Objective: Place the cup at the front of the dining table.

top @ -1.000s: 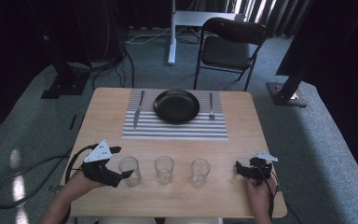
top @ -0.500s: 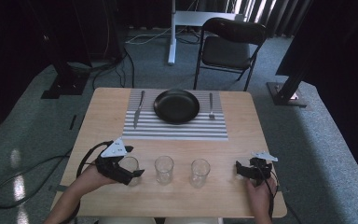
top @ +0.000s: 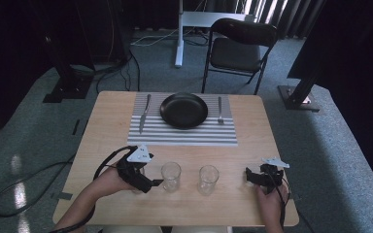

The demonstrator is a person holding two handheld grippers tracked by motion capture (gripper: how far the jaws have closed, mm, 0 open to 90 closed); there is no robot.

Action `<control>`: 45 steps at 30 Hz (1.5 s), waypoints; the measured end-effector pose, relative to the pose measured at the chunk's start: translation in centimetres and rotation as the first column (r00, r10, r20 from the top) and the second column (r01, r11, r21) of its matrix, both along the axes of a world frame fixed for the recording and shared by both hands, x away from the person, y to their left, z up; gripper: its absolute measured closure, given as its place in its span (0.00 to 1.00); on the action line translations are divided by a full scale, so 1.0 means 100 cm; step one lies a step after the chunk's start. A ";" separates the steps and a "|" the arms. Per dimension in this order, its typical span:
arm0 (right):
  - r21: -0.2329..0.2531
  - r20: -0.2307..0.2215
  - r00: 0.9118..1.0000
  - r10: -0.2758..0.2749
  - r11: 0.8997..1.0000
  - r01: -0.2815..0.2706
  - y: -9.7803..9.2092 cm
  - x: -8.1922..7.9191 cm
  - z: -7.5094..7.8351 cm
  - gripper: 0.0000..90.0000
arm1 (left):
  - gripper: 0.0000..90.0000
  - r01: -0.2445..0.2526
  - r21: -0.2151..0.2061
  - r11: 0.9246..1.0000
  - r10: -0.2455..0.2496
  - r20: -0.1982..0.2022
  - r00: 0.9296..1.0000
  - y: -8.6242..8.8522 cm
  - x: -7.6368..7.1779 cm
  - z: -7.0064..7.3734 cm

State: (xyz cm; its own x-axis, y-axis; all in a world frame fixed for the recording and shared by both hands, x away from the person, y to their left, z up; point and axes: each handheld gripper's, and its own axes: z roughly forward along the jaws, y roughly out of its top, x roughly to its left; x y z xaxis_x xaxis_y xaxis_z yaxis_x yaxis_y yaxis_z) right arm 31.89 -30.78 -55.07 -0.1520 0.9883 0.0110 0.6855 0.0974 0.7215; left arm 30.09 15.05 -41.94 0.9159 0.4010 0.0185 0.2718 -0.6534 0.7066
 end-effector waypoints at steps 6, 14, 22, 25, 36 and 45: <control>0.000 0.000 1.000 0.000 1.000 0.000 0.000 0.000 0.000 0.13 | 0.08 0.033 0.038 0.999 -0.032 -0.013 0.999 -0.016 0.003 -0.003; 0.000 0.000 1.000 0.000 1.000 0.000 0.000 0.000 0.000 0.13 | 0.08 0.052 0.082 0.995 -0.049 -0.039 0.998 -0.031 0.009 -0.005; 0.000 0.000 1.000 0.000 1.000 0.000 0.000 0.000 0.000 0.13 | 0.08 0.060 0.154 0.986 -0.053 -0.053 0.997 -0.047 0.012 -0.011; 0.001 0.000 1.000 0.000 1.000 0.000 0.000 0.000 0.000 0.13 | 0.08 0.058 0.175 0.983 -0.048 -0.058 0.997 -0.051 0.014 -0.013; 0.001 0.000 1.000 0.001 1.000 -0.001 0.000 0.000 0.000 0.13 | 0.08 0.053 0.264 0.963 -0.035 -0.072 0.997 -0.064 0.021 -0.019; 0.001 0.000 1.000 0.000 1.000 0.000 0.000 0.000 0.000 0.13 | 0.18 0.024 0.301 0.953 0.011 -0.114 0.993 -0.070 0.024 -0.024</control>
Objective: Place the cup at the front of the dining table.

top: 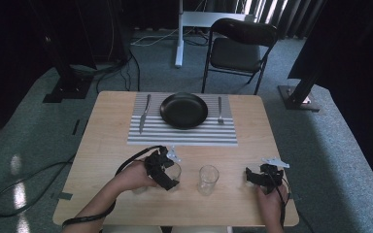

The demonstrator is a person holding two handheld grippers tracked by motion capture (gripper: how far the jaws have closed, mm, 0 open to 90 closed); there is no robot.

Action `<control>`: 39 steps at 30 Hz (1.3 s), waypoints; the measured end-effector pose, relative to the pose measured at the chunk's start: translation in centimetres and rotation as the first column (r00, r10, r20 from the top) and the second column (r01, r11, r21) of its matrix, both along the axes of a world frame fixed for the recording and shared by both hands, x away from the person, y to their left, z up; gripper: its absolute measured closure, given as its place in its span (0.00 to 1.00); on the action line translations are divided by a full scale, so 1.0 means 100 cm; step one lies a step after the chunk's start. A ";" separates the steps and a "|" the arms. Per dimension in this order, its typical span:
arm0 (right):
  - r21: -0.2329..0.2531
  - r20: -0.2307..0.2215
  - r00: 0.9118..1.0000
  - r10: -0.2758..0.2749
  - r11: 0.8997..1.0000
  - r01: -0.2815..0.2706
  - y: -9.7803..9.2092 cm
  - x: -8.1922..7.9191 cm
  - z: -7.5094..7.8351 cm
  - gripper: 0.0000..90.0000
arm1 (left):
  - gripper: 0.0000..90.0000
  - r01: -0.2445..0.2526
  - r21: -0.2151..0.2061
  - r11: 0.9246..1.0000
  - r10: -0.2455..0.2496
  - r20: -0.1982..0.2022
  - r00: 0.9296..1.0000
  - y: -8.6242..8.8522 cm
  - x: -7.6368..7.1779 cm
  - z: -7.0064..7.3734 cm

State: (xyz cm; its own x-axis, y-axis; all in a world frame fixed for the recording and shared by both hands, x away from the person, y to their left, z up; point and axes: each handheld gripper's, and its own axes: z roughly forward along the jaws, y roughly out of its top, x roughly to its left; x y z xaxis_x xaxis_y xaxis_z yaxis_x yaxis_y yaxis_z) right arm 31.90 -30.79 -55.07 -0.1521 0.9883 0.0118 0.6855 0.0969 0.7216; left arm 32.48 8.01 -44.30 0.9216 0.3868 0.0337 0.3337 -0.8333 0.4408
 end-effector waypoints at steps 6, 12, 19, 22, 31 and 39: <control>0.000 0.000 1.000 0.001 1.000 -0.001 0.000 0.000 0.000 0.13 | 0.28 -0.019 0.052 0.998 0.018 0.005 1.000 -0.008 -0.002 -0.001; -0.001 0.000 1.000 0.001 1.000 -0.001 0.000 0.000 0.000 0.13 | 0.32 -0.047 0.068 0.997 0.048 -0.020 0.999 -0.011 0.001 -0.006; 0.000 0.000 1.000 0.003 1.000 -0.003 0.000 0.000 0.000 0.13 | 0.32 -0.085 0.050 0.995 0.086 -0.012 0.996 -0.012 0.001 -0.006; 0.000 0.000 1.000 0.002 1.000 -0.002 0.000 0.000 0.000 0.13 | 0.32 -0.074 0.054 0.996 0.075 -0.005 0.997 -0.013 0.000 -0.006; 0.000 -0.001 1.000 0.002 1.000 -0.002 0.000 0.000 0.000 0.13 | 0.33 -0.123 0.043 0.992 0.121 0.034 0.992 -0.009 0.001 0.000; 0.000 -0.001 1.000 0.002 1.000 -0.002 0.000 0.000 0.000 0.13 | 0.33 -0.156 0.022 0.987 0.156 0.039 0.987 -0.003 0.010 0.008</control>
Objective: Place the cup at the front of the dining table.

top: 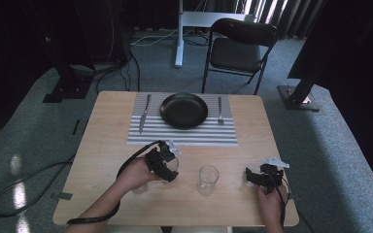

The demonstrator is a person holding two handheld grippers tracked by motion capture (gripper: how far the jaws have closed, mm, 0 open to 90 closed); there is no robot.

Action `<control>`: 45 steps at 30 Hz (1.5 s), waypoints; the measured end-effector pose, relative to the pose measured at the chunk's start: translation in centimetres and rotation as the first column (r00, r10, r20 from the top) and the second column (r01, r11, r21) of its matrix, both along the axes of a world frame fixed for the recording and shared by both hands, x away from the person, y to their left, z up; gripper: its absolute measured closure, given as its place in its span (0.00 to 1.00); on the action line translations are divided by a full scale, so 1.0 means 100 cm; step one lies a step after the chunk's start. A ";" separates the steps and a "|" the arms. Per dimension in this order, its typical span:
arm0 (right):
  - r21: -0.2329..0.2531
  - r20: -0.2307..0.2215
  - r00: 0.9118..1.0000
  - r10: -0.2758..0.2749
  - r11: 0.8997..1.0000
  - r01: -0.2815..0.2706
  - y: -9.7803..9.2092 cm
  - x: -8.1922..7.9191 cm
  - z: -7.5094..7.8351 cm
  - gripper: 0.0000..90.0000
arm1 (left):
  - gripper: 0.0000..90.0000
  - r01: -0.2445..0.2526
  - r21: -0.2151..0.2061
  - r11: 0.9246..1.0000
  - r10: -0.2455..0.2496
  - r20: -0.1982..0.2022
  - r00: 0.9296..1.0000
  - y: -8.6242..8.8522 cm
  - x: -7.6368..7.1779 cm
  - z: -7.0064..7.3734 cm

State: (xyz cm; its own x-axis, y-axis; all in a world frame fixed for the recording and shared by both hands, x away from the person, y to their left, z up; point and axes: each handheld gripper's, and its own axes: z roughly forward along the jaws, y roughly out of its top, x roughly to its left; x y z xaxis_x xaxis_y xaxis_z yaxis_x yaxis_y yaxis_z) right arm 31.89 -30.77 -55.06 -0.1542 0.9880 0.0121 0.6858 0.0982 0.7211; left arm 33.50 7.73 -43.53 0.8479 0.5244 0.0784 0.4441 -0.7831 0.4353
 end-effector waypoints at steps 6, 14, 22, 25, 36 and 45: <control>0.000 0.000 1.000 0.000 1.000 0.000 0.000 0.000 0.000 0.13 | 0.32 -0.033 -0.017 0.999 0.033 0.002 0.999 0.004 0.009 0.005; 0.002 -0.001 1.000 -0.001 1.000 0.001 0.000 0.000 0.000 0.13 | 0.33 -0.059 -0.015 0.998 0.059 -0.001 0.998 0.009 0.020 0.010; -0.002 0.002 1.000 0.001 1.000 -0.001 0.000 0.000 0.000 0.13 | 0.33 -0.100 -0.029 0.995 0.101 0.016 0.995 0.018 0.034 0.015; -0.001 0.001 1.000 0.001 1.000 -0.001 0.000 0.000 0.000 0.13 | 0.33 -0.153 -0.064 0.986 0.154 0.019 0.988 0.027 0.045 0.020; 0.000 0.000 1.000 0.000 1.000 0.000 0.000 0.000 0.000 0.13 | 0.33 -0.230 -0.067 0.971 0.232 0.019 0.973 0.037 0.079 0.030; 0.000 0.000 1.000 0.000 1.000 0.000 0.000 0.000 0.000 0.13 | 0.33 -0.338 -0.098 0.936 0.339 -0.002 0.941 0.045 0.111 0.023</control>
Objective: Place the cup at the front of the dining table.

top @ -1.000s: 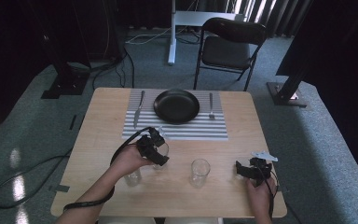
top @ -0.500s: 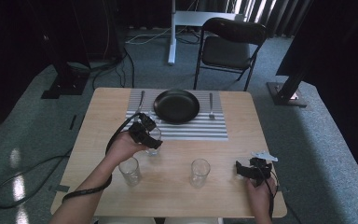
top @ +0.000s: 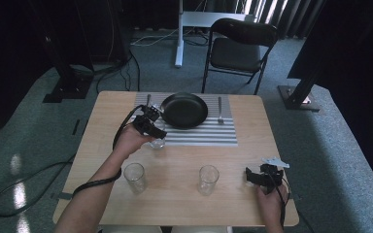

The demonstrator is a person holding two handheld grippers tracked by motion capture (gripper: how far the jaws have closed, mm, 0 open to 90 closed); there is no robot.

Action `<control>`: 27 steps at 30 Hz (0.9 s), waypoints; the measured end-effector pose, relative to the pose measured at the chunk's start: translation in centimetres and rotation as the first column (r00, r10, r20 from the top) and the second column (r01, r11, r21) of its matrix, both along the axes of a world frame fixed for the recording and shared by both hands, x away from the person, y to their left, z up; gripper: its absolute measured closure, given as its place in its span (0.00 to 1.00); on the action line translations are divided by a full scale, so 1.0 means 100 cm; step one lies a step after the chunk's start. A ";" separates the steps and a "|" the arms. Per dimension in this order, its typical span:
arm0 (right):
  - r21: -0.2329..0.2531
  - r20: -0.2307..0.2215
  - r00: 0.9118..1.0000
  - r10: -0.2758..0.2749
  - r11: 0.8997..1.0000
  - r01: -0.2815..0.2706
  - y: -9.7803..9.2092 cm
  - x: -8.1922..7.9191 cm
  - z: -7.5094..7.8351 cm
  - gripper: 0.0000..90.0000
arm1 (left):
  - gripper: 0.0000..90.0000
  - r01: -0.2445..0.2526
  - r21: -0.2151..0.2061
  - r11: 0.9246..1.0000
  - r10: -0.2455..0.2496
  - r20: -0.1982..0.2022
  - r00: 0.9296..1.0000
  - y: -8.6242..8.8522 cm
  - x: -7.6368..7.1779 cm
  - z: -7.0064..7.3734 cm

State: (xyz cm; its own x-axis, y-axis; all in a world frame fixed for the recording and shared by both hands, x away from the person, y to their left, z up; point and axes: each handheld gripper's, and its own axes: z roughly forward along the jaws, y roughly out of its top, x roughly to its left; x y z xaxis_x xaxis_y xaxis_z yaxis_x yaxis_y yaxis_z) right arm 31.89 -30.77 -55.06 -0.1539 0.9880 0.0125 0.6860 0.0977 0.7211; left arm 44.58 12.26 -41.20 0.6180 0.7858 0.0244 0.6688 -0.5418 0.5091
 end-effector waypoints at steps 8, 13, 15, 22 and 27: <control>0.000 0.000 1.000 0.000 1.000 0.000 0.000 0.000 0.000 0.13 | 0.33 -0.087 -0.002 0.996 0.087 0.018 0.996 0.007 0.026 -0.008; 0.000 0.000 1.000 0.000 1.000 0.000 0.000 0.000 0.000 0.13 | 0.33 -0.112 -0.009 0.994 0.112 0.002 0.994 0.007 0.041 -0.010; 0.000 0.000 1.000 0.000 1.000 0.000 0.000 0.000 0.000 0.13 | 0.33 -0.113 0.017 0.993 0.113 0.010 0.994 0.005 0.046 -0.011; 0.000 0.000 1.000 0.000 1.000 0.000 0.000 0.000 0.000 0.13 | 0.33 -0.155 0.010 0.988 0.155 0.007 0.988 0.006 0.068 -0.012; 0.000 0.000 1.000 0.000 1.000 0.000 0.000 0.000 0.000 0.13 | 0.33 -0.173 0.015 0.985 0.173 0.009 0.985 0.003 0.077 -0.016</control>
State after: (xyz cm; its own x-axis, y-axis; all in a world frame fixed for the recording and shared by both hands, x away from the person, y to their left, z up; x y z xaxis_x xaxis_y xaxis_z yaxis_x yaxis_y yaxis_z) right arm 31.89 -30.77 -55.06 -0.1538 0.9880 0.0122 0.6859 0.0978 0.7211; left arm 52.29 12.56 -42.85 0.4728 0.8802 0.0418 0.7492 -0.4265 0.5067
